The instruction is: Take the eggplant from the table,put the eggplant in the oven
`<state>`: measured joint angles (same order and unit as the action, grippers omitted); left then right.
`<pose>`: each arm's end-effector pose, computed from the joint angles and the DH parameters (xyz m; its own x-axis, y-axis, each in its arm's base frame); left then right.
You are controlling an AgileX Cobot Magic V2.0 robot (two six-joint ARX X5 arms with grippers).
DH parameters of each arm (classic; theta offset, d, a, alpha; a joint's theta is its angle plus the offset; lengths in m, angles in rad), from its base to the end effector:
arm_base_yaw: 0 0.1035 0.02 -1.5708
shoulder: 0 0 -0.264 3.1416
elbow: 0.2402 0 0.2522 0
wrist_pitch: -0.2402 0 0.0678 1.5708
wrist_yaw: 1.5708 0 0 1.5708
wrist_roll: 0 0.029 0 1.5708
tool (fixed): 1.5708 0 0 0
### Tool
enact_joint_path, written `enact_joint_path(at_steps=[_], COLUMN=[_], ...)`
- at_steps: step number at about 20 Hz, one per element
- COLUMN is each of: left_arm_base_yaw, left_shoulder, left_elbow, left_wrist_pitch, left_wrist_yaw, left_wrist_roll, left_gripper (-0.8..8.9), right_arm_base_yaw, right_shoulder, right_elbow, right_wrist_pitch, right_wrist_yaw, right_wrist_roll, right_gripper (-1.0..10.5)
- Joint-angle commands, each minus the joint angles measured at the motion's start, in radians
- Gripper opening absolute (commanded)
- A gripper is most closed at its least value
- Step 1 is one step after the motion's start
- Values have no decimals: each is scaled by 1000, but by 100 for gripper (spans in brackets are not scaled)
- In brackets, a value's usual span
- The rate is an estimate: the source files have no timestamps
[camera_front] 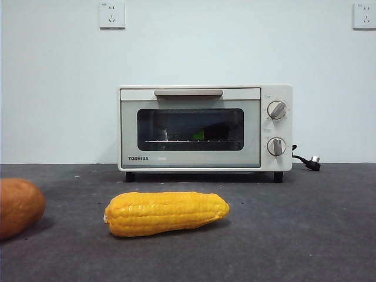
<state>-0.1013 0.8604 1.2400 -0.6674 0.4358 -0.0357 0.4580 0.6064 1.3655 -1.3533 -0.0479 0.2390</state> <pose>0.1414 -0.0267 0.4234 0.8221 -0.5079 -0.2573 0.4840 0.8614 -0.1540 0.0170 0.0099 0.4119 0.7212 0.4089 -0.5592 -0.3448 0.9120 0.2222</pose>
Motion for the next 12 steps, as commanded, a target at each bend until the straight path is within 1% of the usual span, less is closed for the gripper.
enact_joint_path(at_steps=[1,12], left_arm_base_yaw=[-2,-3], left_shoulder=[-1,3], left_elbow=[0,0], left_wrist_pitch=[2,2], left_wrist_yaw=[1,13], left_wrist_roll=[13,13], left_gripper=[-4,-4], right_arm_base_yaw=[1,1], right_shoulder=[-2,-1], right_elbow=[-7,-7], right_wrist_pitch=[-24,-24], right_wrist_yaw=[5,5], right_wrist_roll=[-8,-8], right_gripper=[-12,-12])
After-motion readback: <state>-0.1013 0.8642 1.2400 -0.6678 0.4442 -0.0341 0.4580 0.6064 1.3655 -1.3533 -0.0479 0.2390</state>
